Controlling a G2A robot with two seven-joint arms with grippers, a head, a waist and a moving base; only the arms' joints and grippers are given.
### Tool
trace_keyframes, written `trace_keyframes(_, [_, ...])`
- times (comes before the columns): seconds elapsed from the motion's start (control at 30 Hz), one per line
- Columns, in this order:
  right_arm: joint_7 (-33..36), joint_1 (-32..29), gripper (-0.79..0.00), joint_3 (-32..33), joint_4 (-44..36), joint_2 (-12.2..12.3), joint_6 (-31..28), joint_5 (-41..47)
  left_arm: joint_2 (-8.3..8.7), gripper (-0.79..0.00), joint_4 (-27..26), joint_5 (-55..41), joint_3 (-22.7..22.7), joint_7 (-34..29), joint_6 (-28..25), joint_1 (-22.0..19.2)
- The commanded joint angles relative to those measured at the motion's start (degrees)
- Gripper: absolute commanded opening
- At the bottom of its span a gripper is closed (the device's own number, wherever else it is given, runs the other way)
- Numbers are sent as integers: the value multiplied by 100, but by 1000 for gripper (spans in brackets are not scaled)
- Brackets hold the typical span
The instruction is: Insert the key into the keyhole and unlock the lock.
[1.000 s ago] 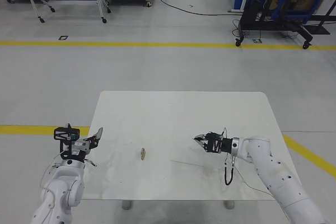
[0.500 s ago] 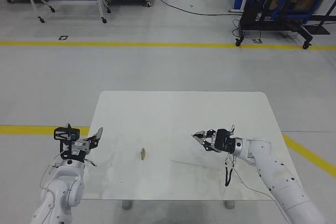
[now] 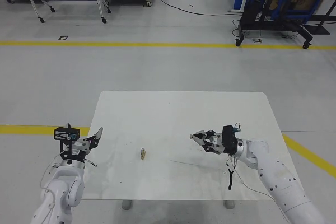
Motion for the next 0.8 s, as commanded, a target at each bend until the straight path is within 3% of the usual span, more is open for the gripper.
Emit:
trace_keyframes(0.0, [0, 0, -785, 0, 0, 0, 0, 0, 0, 0, 0, 0, 0, 0, 0, 0])
trace_keyframes(0.17, [216, -14, -785, -41, 27, -22, 63, 266, 2, 0, -75, 248, 38, 23, 55, -16])
trace_keyframes(0.4, [677, 227, -785, -184, 234, -93, 0, 1136, -29, 0, -216, 990, 907, -244, -655, -477])
trace_keyframes(0.67, [677, 227, -785, -184, 234, -93, 0, 1136, -29, 0, -216, 990, 907, -244, -655, -477])
trace_keyframes(0.77, [761, 170, -785, -200, 189, -104, 40, 1322, -27, 0, -393, 669, 907, -143, -1008, -405])
